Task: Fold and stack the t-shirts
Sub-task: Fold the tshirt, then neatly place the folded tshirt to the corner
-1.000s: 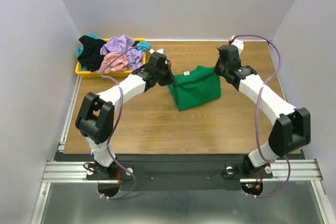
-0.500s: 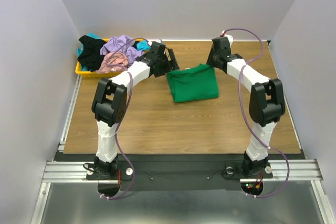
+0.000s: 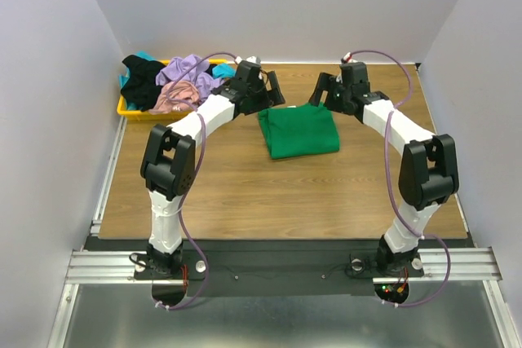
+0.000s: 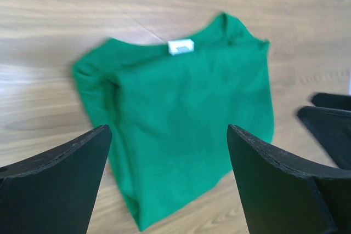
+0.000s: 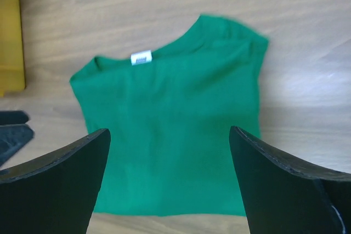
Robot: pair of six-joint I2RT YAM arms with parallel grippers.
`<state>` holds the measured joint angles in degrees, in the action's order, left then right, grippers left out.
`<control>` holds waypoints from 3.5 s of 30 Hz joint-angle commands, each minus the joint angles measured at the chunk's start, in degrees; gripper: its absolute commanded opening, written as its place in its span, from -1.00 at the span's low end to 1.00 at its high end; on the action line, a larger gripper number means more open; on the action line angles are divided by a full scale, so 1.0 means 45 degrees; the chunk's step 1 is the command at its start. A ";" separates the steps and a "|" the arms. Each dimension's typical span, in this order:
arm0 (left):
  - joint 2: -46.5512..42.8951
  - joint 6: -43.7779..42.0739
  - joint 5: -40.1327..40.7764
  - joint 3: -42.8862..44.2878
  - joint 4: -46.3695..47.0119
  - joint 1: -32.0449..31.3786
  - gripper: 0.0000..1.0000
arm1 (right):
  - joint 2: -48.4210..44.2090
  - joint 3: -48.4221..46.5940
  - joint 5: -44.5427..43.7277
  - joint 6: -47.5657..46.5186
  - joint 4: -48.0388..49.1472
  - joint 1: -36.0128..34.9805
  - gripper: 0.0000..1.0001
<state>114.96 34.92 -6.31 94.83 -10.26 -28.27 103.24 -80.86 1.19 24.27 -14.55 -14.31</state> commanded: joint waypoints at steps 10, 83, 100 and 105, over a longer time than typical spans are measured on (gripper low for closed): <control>0.0432 -0.0064 -0.1801 -0.2416 0.2044 -0.0690 0.97 | 0.1121 0.3140 0.2645 0.1578 0.1511 -0.0063 0.89; -0.9903 0.1479 0.4018 -1.2362 0.0504 -0.1257 0.97 | 0.4432 -0.0893 -0.3625 0.1483 0.0146 -0.0729 -0.99; -0.8008 0.1089 0.4077 -1.0976 0.0190 -0.0476 0.97 | 0.9459 -0.8612 -0.2805 -0.0921 -0.0400 0.1284 -0.99; -0.7773 0.1108 0.3902 -1.0780 0.0171 -0.0378 0.97 | 0.9480 -0.8614 -0.2395 -0.0532 -0.0459 0.1382 -0.99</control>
<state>79.77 40.73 11.20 43.62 -9.19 -30.48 143.50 -119.20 -10.68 22.26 -12.88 -8.58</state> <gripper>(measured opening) 0.985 0.065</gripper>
